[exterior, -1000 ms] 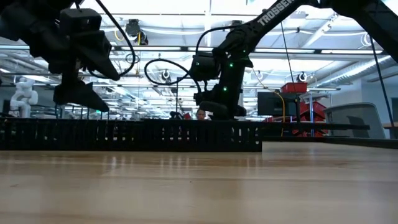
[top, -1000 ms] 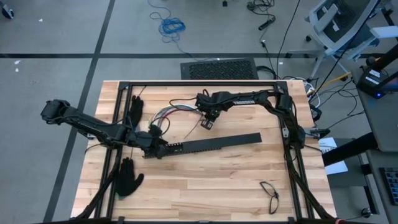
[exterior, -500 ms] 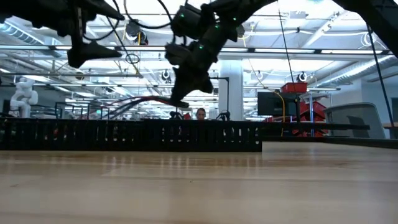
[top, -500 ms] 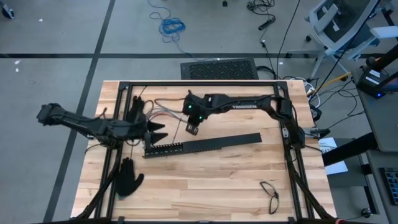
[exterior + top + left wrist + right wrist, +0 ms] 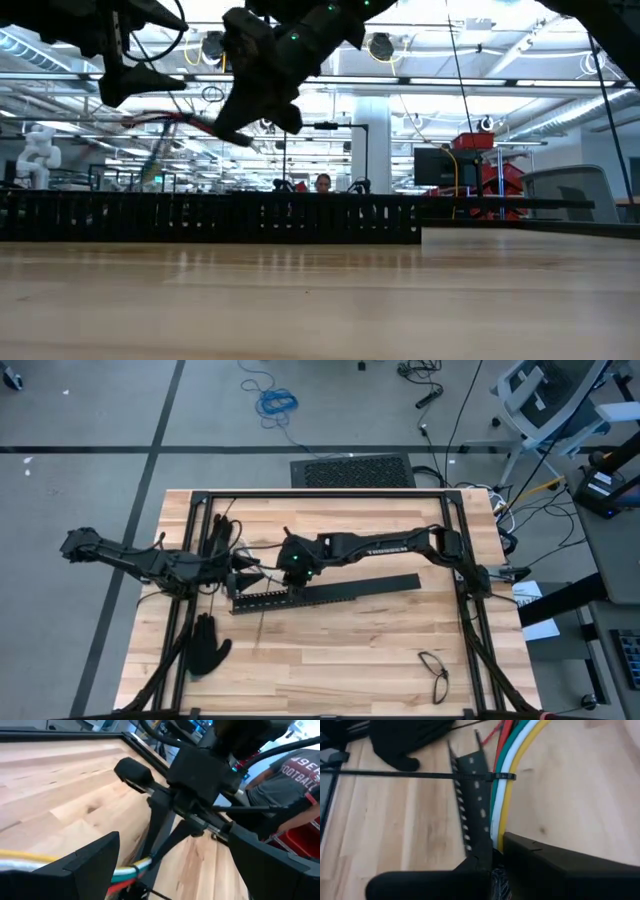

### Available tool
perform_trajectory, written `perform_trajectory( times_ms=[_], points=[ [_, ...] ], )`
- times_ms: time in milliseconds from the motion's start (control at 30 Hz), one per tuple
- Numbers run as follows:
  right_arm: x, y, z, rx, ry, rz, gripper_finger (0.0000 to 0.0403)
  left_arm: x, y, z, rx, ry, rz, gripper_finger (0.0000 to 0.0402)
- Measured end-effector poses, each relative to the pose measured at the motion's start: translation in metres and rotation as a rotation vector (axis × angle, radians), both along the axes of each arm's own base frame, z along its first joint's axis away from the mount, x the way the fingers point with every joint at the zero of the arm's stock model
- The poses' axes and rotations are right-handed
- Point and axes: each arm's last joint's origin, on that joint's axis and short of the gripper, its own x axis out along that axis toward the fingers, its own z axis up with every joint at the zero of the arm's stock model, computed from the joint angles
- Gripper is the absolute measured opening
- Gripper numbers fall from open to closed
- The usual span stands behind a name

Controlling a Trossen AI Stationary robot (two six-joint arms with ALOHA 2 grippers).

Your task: Ziptie cables

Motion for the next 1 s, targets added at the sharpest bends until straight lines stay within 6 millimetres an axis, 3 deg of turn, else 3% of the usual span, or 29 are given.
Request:
perform_trajectory(
  times_ms=[367,767,1000],
  points=[
    [0.022,0.014,-0.041,0.097,-0.03,0.004,0.0013,-0.001,-0.006,-0.002,0.003,0.02,-0.057,0.0367],
    [0.015,0.02,-0.051,0.016,0.065,0.099,0.0012,-0.002,-0.007,-0.002,0.014,0.025,-0.054,0.0367],
    [0.021,0.018,-0.047,-0.001,-0.018,0.109,0.0012,-0.002,-0.006,-0.002,0.015,0.021,-0.02,0.0367]
  ],
)
